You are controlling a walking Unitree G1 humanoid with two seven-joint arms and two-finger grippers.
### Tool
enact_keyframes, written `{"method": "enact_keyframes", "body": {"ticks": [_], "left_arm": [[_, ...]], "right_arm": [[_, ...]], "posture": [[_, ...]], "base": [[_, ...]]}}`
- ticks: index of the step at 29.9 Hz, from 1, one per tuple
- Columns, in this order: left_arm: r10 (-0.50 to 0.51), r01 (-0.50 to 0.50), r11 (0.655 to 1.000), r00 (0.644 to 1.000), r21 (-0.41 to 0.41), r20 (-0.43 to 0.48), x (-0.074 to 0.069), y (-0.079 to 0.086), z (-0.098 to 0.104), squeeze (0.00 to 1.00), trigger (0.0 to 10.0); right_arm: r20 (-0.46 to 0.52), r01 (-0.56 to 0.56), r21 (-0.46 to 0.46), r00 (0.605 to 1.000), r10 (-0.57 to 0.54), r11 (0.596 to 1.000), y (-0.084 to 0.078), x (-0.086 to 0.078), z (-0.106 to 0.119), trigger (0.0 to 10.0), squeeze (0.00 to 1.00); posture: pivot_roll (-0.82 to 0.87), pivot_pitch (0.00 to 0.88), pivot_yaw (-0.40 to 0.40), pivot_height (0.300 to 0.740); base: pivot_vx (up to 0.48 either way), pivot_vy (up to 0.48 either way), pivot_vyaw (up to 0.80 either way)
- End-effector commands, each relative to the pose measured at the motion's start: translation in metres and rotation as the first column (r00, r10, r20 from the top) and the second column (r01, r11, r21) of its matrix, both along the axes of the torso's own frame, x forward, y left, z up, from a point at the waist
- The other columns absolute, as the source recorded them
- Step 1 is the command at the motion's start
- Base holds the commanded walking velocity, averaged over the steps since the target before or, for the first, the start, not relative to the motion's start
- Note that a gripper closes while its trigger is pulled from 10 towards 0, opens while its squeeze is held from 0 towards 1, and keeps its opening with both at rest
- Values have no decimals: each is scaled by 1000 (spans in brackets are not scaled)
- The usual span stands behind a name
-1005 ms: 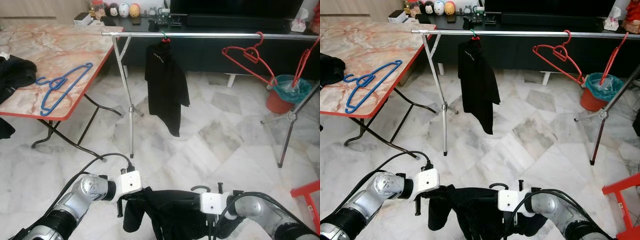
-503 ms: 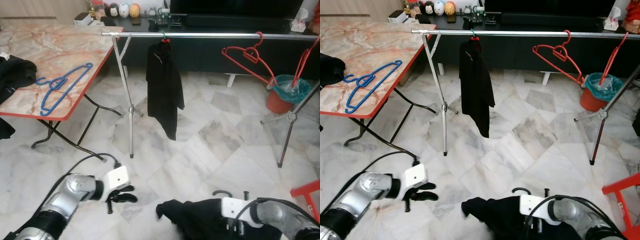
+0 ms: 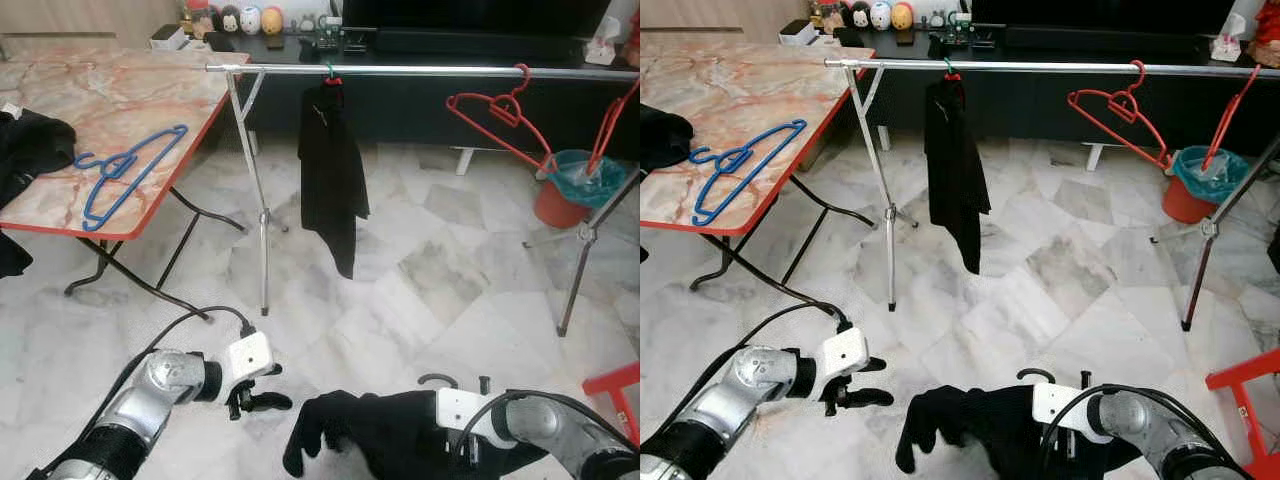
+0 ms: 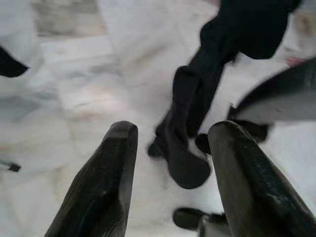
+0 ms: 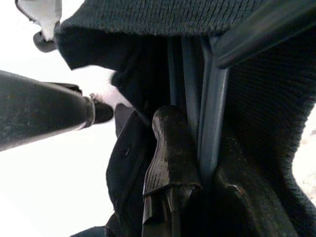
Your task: Hang hanger
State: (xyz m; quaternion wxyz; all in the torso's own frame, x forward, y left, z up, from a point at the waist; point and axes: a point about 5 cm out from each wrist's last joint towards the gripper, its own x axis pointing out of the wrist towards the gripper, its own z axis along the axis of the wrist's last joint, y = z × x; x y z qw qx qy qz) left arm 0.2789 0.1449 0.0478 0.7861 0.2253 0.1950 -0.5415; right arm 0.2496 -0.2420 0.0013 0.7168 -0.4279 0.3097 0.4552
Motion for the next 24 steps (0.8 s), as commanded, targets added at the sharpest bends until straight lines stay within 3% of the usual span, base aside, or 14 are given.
{"method": "enact_keyframes", "body": {"ticks": [1, 3, 7, 10, 16, 18, 19, 20, 21, 24], "left_arm": [[43, -42, 999, 998, -25, 34, 6, 0, 3, 0, 10000], [67, -61, 993, 997, -101, 49, 10, -8, 10, 0, 10000], [70, -63, 990, 996, -127, 52, 11, -12, 13, 0, 10000], [21, -10, 983, 998, -181, 60, 11, -24, 23, 0, 10000], [-25, 35, 981, 998, -190, 52, 9, -30, 25, 0, 10000], [-4, 22, 979, 996, -203, 89, 15, -36, 32, 0, 10000], [-6, 25, 977, 996, -212, 89, 15, -38, 34, 576, 10000], [-9, 28, 975, 996, -220, 86, 15, -40, 35, 576, 10000], [-37, 52, 973, 997, -226, 72, 13, -44, 36, 1000, 10000], [-52, 68, 973, 996, -219, 75, 12, -49, 36, 1000, 10000]], "right_arm": [[45, 12, 54, 999, -14, 998, 4, 10, 10, 10000, 0], [52, 7, 67, 999, -11, 998, 7, 13, 12, 10000, 0], [58, 5, 69, 998, -9, 998, 8, 14, 12, 10000, 0], [68, 4, 137, 998, -14, 991, 18, 19, 16, 10000, 0], [77, -5, 153, 997, -7, 988, 23, 23, 18, 10000, 0], [93, -6, 198, 996, -13, 980, 31, 28, 23, 10000, 0], [94, -9, 205, 996, -10, 979, 32, 29, 24, 10000, 0], [95, -13, 212, 995, -8, 977, 34, 30, 25, 10000, 0], [106, -21, 213, 994, -1, 977, 37, 32, 27, 10000, 0], [128, -20, 234, 992, -11, 972, 42, 38, 32, 10000, 0]], "posture": [[-16, 66, 9, 740], [-17, 66, 8, 740], [-17, 66, 8, 740], [-11, 64, 7, 740], [-12, 63, 6, 740], [-11, 62, 7, 740], [-9, 60, 7, 740], [-10, 59, 7, 740], [-11, 60, 7, 740], [-11, 58, 7, 740]], "base": [[0, 0, 0], [0, 0, 0], [0, 0, 0], [0, 0, 0], [0, 0, 0], [0, 0, 0], [0, 0, 0], [0, 0, 0], [0, 0, 0], [0, 0, 0]]}}
